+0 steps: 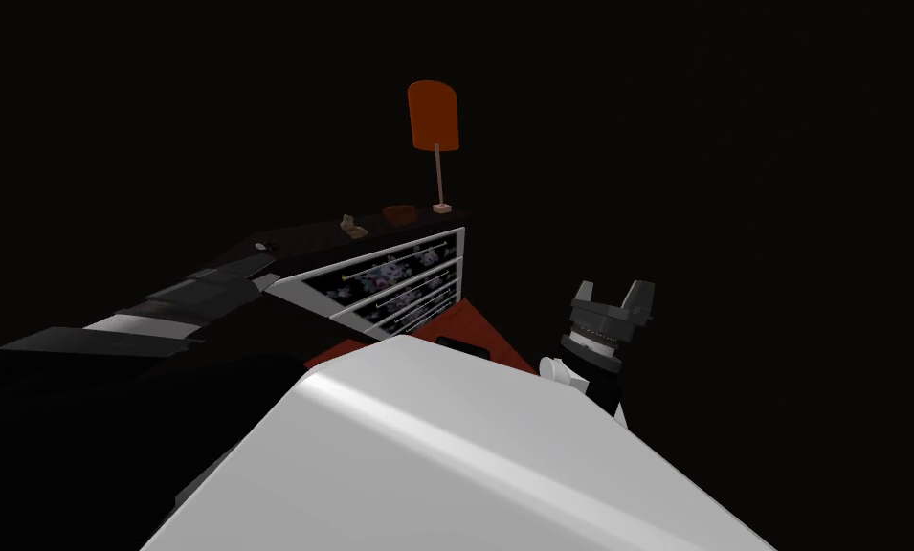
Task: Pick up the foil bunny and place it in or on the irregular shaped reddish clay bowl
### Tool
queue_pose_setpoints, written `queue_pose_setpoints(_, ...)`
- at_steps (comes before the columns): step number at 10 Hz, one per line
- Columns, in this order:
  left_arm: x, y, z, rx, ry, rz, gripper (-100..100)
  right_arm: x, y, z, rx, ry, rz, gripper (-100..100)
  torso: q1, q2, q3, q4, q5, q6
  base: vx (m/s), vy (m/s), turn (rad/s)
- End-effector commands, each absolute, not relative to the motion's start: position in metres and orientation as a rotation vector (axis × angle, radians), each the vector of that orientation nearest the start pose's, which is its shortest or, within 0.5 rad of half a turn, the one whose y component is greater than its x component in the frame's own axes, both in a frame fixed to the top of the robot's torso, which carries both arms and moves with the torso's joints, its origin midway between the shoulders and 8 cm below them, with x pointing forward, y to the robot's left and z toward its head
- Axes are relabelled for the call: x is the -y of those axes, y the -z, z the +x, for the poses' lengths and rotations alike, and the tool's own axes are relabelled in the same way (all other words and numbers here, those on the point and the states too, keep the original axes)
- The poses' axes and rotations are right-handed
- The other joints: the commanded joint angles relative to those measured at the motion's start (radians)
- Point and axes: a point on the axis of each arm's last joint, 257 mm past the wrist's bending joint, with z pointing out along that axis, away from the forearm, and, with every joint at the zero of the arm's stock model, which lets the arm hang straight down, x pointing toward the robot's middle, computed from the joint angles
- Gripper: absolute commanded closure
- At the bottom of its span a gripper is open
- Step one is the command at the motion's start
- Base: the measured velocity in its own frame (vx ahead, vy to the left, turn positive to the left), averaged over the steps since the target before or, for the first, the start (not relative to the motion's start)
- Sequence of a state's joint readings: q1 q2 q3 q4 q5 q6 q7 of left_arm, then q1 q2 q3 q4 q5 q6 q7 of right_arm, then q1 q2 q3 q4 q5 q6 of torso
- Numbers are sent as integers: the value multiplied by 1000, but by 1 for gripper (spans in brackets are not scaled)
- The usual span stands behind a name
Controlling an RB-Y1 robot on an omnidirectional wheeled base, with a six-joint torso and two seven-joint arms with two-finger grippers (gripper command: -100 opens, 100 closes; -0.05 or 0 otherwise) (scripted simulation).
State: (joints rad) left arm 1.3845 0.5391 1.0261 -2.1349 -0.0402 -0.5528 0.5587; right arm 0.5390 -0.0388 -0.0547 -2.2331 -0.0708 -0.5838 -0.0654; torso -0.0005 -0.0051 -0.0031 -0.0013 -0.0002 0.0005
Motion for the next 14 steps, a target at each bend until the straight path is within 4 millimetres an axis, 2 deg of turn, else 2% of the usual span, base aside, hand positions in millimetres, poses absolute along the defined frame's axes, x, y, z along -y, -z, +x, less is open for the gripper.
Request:
queue_pose_setpoints(1,-565,-27,152,-1468,368,-681,-100,307,-9,331,-576,-1338,688,0,0,0,0,0,0,0,102,-5,-20)
queue_pose_setpoints(14,-571,-39,112,-1823,183,-603,-100,307,-9,331,-576,-1338,688,0,2,-2,-1,0,1,0,98,12,-17)
